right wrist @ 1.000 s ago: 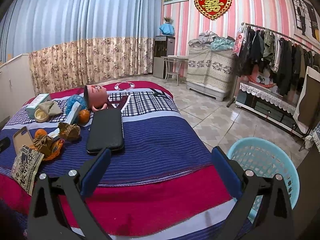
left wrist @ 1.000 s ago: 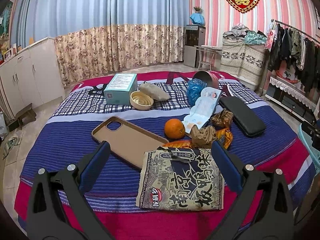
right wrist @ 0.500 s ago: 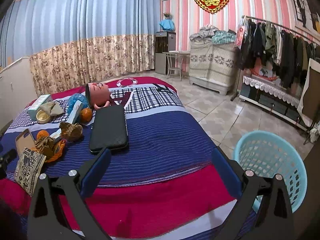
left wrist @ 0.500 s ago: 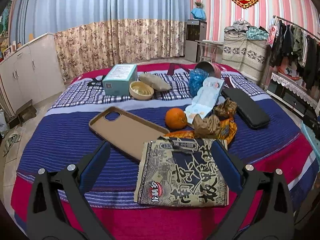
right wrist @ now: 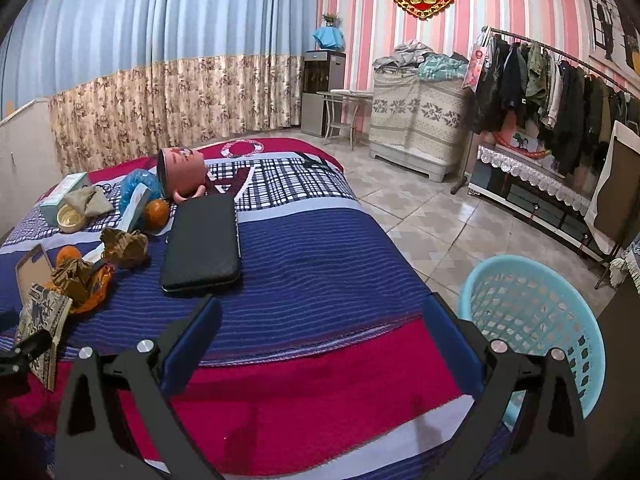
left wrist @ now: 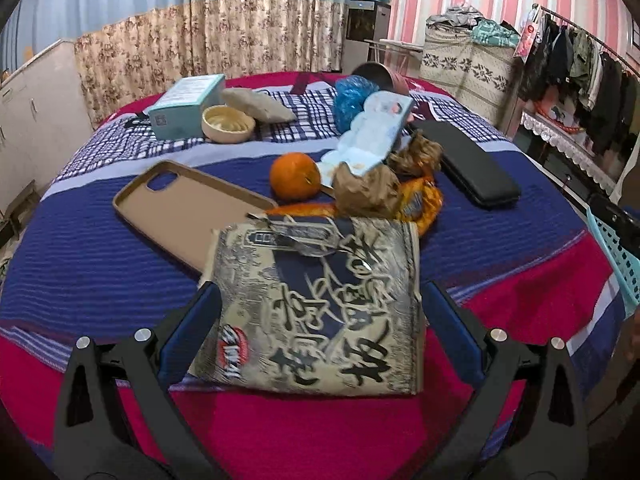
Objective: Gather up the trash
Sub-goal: 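Lower the left tool onto the printed snack bag and grasp it, then grasp the brown paper bag with the right tool while the left tool holds the snack bag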
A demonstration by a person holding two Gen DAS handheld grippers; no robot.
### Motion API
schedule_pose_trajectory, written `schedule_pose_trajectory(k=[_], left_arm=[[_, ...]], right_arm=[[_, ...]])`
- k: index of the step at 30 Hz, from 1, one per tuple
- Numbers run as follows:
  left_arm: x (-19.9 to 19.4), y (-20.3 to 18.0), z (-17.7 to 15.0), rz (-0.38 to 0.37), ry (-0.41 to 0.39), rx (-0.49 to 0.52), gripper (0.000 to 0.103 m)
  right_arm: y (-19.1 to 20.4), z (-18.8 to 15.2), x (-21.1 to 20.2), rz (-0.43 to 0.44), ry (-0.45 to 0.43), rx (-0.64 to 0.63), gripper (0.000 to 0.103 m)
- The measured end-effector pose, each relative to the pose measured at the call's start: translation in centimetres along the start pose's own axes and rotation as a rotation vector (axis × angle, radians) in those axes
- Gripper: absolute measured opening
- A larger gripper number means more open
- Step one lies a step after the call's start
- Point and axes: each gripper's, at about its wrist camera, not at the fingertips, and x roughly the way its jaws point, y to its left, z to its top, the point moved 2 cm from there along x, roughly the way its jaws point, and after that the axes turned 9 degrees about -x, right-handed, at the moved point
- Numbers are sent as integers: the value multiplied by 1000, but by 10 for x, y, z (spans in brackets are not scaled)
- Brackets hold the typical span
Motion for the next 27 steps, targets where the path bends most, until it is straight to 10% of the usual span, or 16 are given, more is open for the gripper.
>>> schedule_pose_trajectory(k=[10, 27], left_arm=[[8, -18, -15, 77, 33, 86, 92], [-5, -18, -13, -3, 5, 85, 32]], right_arm=[[-6, -2, 1, 18, 6, 34, 98], [-18, -3, 3, 41, 14, 87, 98]])
